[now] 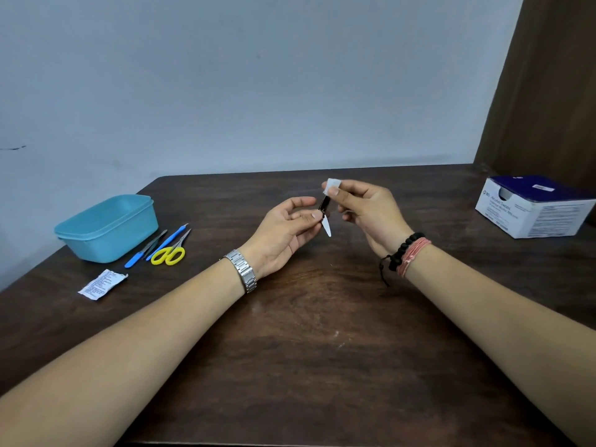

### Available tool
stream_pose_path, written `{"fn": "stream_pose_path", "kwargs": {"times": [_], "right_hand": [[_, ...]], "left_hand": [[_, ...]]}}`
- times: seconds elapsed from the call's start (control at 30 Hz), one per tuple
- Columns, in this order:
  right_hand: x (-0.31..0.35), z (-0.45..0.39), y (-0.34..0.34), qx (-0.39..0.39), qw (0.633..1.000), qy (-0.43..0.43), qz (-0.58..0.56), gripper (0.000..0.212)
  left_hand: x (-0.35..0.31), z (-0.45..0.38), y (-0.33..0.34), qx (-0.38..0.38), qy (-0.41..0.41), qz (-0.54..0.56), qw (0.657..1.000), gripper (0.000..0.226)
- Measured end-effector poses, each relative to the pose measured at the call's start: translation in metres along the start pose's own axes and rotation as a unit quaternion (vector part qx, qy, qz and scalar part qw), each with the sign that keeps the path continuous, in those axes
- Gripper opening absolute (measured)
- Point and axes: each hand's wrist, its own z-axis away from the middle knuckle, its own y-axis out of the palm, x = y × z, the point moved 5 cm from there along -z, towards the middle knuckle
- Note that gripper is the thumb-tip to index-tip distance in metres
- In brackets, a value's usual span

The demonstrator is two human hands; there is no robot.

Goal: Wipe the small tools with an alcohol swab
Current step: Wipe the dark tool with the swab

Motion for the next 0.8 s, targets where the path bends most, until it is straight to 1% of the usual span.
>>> {"fn": "stream_pose_path", "kwargs": {"times": [0.1, 0.23, 0.37, 0.53, 0.7, 0.8], "right_hand": [[-0.001, -0.002, -0.002, -0.003, 1.0, 0.0, -0.012, 0.01], [-0.013, 0.001, 0.004, 0.033, 0.998, 0.035, 0.038, 0.01], [-0.004, -0.004, -0.002, 0.0, 1.0, 0.011, 0.0, 0.01], [-0.016, -0.001, 0.003, 0.041, 0.997, 0.038, 0.054, 0.014], [-0.008, -0.004, 0.001, 0.042, 0.998, 0.021, 0.039, 0.013], [-0.012, -0.003, 0.003, 0.056, 0.996, 0.034, 0.06, 0.014]], "left_hand": [[0.0, -0.001, -0.001, 0.0, 0.003, 0.002, 1.0, 0.024], [0.0, -0.001, -0.001, 0.002, 0.004, 0.003, 1.0, 0.023], [0.0, -0.002, -0.001, 0.0, 0.001, 0.006, 1.0, 0.024], [0.0, -0.002, -0.002, 0.003, 0.006, 0.006, 1.0, 0.024], [-0.001, -0.001, -0.001, 0.009, 0.005, 0.016, 1.0, 0.024], [-0.001, -0.002, -0.001, 0.008, 0.011, 0.015, 1.0, 0.024]]}}
